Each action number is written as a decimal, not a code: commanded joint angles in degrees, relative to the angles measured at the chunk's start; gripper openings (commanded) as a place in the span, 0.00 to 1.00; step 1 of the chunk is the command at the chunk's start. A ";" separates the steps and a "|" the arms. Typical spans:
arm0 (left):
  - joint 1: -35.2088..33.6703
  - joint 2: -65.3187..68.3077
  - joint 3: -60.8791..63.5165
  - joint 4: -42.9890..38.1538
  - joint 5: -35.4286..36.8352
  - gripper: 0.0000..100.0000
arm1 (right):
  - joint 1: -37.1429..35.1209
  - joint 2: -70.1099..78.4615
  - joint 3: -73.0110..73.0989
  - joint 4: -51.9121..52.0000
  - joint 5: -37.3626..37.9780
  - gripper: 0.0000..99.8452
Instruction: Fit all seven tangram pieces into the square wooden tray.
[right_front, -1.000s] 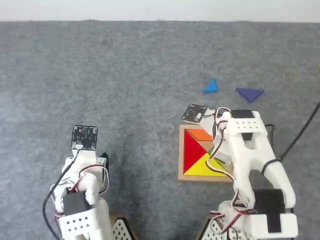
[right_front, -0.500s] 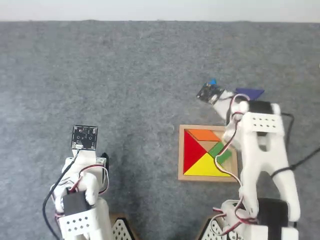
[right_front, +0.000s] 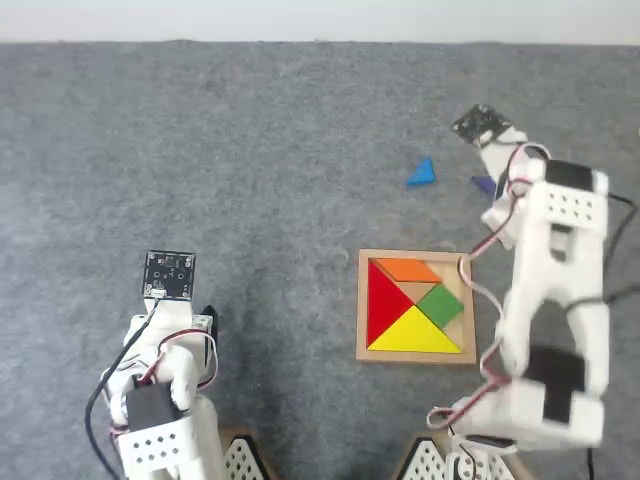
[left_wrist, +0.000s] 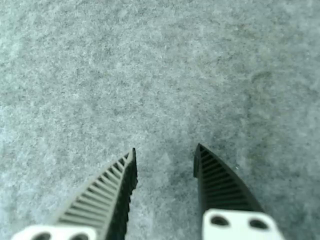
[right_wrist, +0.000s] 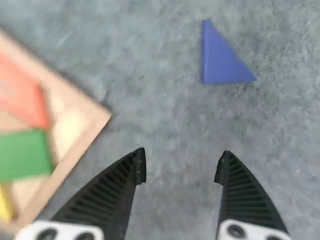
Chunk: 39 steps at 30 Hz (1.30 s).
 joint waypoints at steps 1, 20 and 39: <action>0.35 -1.14 -0.84 0.35 0.62 0.18 | -1.63 7.60 -9.76 -2.59 -3.69 0.23; 0.35 -1.14 -0.84 0.35 0.62 0.18 | -3.03 32.66 -32.44 -16.22 -5.98 0.23; 0.35 -1.14 -0.84 0.35 0.62 0.18 | 1.27 39.08 -32.44 -14.37 -1.76 0.23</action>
